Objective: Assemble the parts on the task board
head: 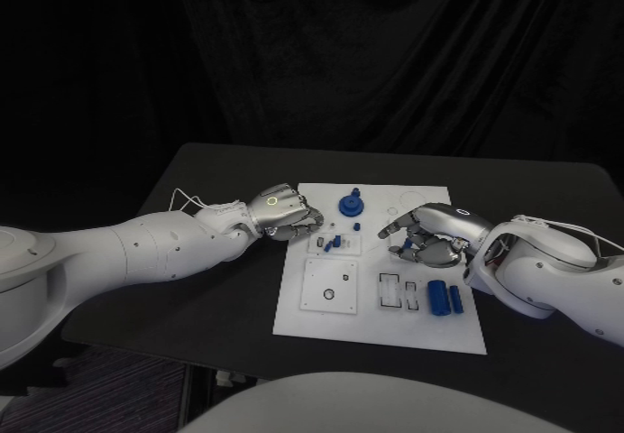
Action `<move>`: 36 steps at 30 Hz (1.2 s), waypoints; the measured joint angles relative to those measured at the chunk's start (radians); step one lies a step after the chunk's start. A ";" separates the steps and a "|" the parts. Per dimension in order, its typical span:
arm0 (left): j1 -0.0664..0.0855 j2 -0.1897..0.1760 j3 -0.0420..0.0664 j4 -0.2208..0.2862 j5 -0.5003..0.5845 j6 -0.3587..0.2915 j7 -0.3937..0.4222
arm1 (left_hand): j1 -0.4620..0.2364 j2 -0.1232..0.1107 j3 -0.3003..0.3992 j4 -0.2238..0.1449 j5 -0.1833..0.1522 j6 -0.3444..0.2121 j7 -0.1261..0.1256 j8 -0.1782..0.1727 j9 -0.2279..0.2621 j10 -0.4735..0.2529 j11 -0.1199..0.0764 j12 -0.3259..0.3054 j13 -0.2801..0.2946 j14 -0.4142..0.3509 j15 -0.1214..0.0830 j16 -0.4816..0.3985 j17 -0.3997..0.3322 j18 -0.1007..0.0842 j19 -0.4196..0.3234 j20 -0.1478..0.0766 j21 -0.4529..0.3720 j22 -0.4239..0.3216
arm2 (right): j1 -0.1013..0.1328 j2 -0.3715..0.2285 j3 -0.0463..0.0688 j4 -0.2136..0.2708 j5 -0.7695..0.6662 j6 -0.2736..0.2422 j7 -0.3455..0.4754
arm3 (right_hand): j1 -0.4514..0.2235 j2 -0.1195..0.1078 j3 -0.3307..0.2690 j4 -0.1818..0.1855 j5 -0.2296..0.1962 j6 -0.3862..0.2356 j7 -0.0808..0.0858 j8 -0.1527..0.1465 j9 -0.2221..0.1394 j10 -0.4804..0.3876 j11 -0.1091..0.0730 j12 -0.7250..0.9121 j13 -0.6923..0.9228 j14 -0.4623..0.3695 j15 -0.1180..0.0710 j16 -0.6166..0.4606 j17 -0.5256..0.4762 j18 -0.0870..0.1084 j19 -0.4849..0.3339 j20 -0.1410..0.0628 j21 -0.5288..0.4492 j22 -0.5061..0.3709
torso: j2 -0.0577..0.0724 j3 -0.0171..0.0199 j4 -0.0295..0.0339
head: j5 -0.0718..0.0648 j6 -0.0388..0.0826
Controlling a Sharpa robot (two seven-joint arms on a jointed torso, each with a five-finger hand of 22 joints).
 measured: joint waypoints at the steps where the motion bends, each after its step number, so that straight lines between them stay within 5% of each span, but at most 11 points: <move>1: -0.003 0.001 0.000 -0.003 -0.002 0.000 -0.003 | 0.000 0.000 0.000 0.000 -0.003 0.000 0.000 0.000 0.000 0.000 0.000 0.000 0.000 0.000 0.000 0.000 0.000 0.000 0.000 0.000 0.000 0.000 | 0.000 0.000 0.000 0.000 0.000 0.000 0.000 | 0.000 0.000 0.000 0.000 0.000 0.000 0.000 0.000 0.000 0.000 0.000 0.000 0.000 0.000 0.000 0.000 0.000 0.000 0.000 0.000 0.000 0.000 | 0.000 0.0000 0.0000 | -0.001 0.000; 17: -0.014 -0.002 0.000 -0.016 -0.014 -0.003 -0.041 | 0.000 0.000 0.003 0.003 -0.015 -0.013 0.002 -0.016 0.007 0.000 0.000 0.000 0.000 0.000 0.000 0.000 0.000 0.000 0.000 0.000 0.000 0.000 | 0.000 -0.002 0.000 -0.001 0.000 0.003 -0.002 | 0.000 0.000 0.000 0.000 0.000 0.000 0.000 0.000 0.000 0.000 0.000 0.000 0.000 0.000 0.000 0.000 0.000 0.000 0.000 0.000 0.000 0.000 | 0.000 0.0005 -0.0004 | -0.003 0.000; 20: -0.014 -0.020 0.000 0.006 -0.013 -0.016 -0.057 | 0.000 0.000 0.000 0.014 -0.075 -0.043 0.000 -0.039 0.004 0.000 0.000 0.000 0.000 0.000 0.000 0.000 0.000 0.000 0.000 0.000 0.000 0.000 | 0.000 -0.003 0.000 -0.002 0.000 0.004 -0.003 | 0.000 0.000 0.000 0.000 0.000 0.000 0.000 0.000 0.000 0.000 0.000 0.000 0.000 0.000 0.000 0.000 0.000 0.000 0.000 0.000 0.000 0.000 | 0.000 0.0005 -0.0004 | -0.003 0.000; 27: -0.014 -0.092 0.000 0.123 0.043 -0.071 -0.081 | -0.076 0.003 -0.048 0.087 -0.104 -0.061 0.000 -0.070 -0.013 0.000 0.000 0.000 0.000 -0.004 -0.004 0.000 0.000 0.000 0.000 0.000 0.005 0.000 | 0.000 0.007 0.000 -0.007 -0.004 0.008 -0.007 | 0.000 0.000 0.006 -0.006 -0.008 0.000 0.000 0.000 0.000 0.000 0.000 0.000 0.000 0.000 0.000 0.000 0.000 0.000 0.000 0.000 0.000 0.000 | 0.000 0.0005 0.0003 | -0.004 0.000; 29: -0.014 -0.122 0.000 0.174 0.070 -0.086 -0.082 | -0.105 0.008 -0.067 0.119 -0.105 -0.070 0.002 -0.081 -0.019 0.000 0.000 0.000 0.000 -0.002 -0.006 0.000 0.000 0.000 0.000 0.000 0.007 0.000 | 0.000 0.019 0.000 -0.012 -0.021 0.009 -0.009 | 0.016 -0.015 0.011 -0.025 -0.027 0.000 -0.001 0.000 0.000 -0.004 -0.004 0.000 0.000 0.000 0.000 0.000 0.000 0.000 0.000 0.000 0.000 0.000 | -0.001 0.0005 0.0006 | -0.005 0.000; 36: -0.013 -0.204 0.000 0.319 0.155 -0.113 -0.069 | -0.054 0.013 -0.060 0.115 -0.063 -0.106 -0.006 -0.135 -0.051 0.000 -0.011 0.000 0.000 0.002 -0.016 0.000 0.000 0.000 -0.002 -0.012 0.020 0.000 | -0.005 0.088 0.000 -0.041 -0.145 0.009 -0.009 | 0.053 -0.042 0.009 -0.059 -0.071 -0.008 -0.048 -0.004 -0.005 -0.001 -0.041 0.000 0.000 0.002 -0.029 0.000 0.000 0.000 -0.002 -0.017 0.014 0.000 | -0.001 0.0005 0.0001 | -0.002 0.000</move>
